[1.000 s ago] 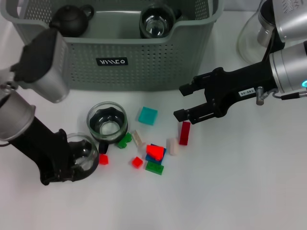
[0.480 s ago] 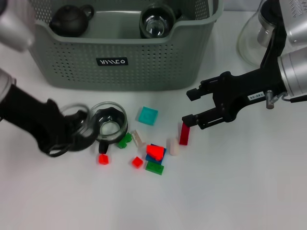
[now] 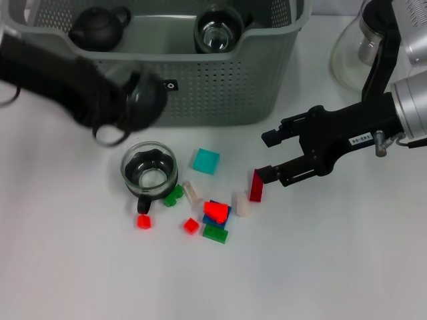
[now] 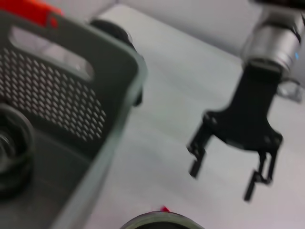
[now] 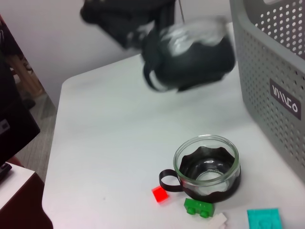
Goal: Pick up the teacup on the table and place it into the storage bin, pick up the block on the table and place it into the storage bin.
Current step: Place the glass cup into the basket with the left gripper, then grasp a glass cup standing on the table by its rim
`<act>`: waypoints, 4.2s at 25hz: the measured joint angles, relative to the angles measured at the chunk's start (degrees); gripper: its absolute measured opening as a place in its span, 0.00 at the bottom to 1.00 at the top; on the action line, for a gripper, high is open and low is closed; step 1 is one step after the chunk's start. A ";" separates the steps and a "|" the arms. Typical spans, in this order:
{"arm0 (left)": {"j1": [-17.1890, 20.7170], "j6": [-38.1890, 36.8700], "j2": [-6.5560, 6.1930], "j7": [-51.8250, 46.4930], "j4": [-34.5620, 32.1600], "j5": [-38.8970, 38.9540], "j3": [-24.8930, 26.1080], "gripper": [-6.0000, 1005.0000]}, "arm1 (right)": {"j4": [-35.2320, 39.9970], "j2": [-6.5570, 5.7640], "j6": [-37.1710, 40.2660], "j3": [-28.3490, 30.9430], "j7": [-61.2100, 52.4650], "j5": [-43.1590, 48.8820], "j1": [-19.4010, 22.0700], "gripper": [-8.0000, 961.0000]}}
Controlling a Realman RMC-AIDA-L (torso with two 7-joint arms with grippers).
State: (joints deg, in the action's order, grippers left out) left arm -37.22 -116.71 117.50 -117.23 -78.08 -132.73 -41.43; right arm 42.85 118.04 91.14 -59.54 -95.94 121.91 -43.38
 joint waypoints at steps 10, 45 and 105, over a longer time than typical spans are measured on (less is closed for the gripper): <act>-8.41 6.88 -1.59 -4.47 -0.08 0.78 4.12 0.06 | 0.05 -0.01 0.01 0.21 -0.12 -0.01 1.00 0.83; -18.97 56.83 -2.30 -10.47 35.20 -9.31 -14.58 0.07 | 0.22 -0.12 -0.14 -0.21 -0.47 -0.01 1.10 0.83; 3.54 8.70 5.01 15.62 -9.39 -11.74 -23.96 0.86 | -0.37 1.11 -2.12 3.29 -2.37 -0.23 1.61 0.82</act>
State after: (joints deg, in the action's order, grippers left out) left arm -33.68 -108.00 122.51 -101.60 -87.47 -144.47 -65.39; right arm 42.48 119.15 89.02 -56.25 -98.30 121.68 -41.77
